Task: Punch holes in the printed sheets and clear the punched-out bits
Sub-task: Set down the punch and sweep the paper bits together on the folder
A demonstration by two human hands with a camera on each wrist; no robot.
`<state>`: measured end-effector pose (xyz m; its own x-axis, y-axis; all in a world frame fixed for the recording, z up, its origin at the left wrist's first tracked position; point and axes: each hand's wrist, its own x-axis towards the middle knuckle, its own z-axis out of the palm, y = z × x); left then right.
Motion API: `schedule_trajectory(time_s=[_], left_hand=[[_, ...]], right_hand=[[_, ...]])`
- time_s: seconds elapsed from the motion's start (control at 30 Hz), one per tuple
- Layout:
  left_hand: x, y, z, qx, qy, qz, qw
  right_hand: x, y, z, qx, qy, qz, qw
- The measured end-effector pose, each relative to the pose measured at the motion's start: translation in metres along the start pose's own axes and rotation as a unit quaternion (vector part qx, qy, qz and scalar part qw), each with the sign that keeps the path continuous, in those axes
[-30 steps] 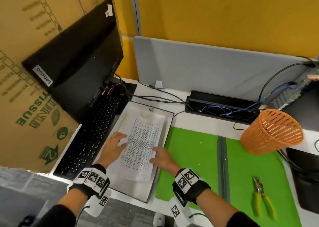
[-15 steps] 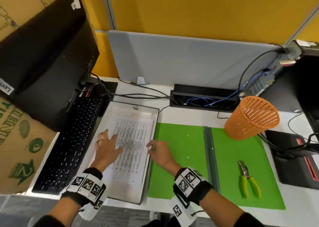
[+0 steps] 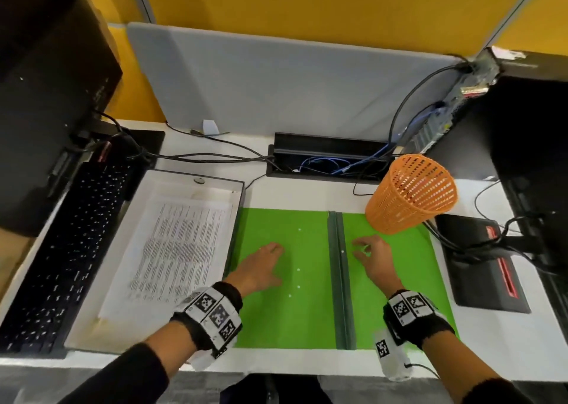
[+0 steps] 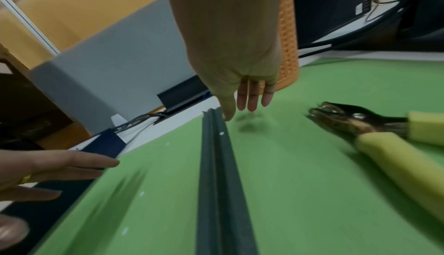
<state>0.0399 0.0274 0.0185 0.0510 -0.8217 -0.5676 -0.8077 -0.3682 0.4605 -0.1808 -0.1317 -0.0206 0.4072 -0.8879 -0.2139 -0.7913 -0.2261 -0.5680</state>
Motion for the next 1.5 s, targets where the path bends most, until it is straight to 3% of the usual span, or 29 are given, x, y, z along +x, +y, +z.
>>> schedule_trajectory(time_s=[0.13,0.27,0.8,1.13,1.33,1.5], left_hand=[[0.018,0.011,0.025,0.075,-0.038,-0.029,0.996],[0.024,0.015,0.039,0.146,-0.052,-0.040,0.987],[0.027,0.011,0.055,0.229,-0.051,-0.052,0.971],[0.027,0.012,0.054,0.242,-0.055,-0.056,0.967],[0.027,0.013,0.055,0.253,-0.057,-0.055,0.964],[0.028,0.014,0.054,0.262,-0.062,-0.055,0.962]], right_hand=[[0.001,0.021,0.006,0.012,-0.048,-0.061,0.997],[0.005,0.019,0.015,-0.020,-0.041,-0.110,0.993],[0.023,0.022,0.029,-0.041,-0.039,-0.114,0.992],[0.012,0.018,0.034,-0.183,-0.070,-0.099,0.976],[0.007,0.020,0.023,-0.140,-0.025,-0.072,0.987],[0.006,0.017,0.006,-0.063,0.006,-0.090,0.994]])
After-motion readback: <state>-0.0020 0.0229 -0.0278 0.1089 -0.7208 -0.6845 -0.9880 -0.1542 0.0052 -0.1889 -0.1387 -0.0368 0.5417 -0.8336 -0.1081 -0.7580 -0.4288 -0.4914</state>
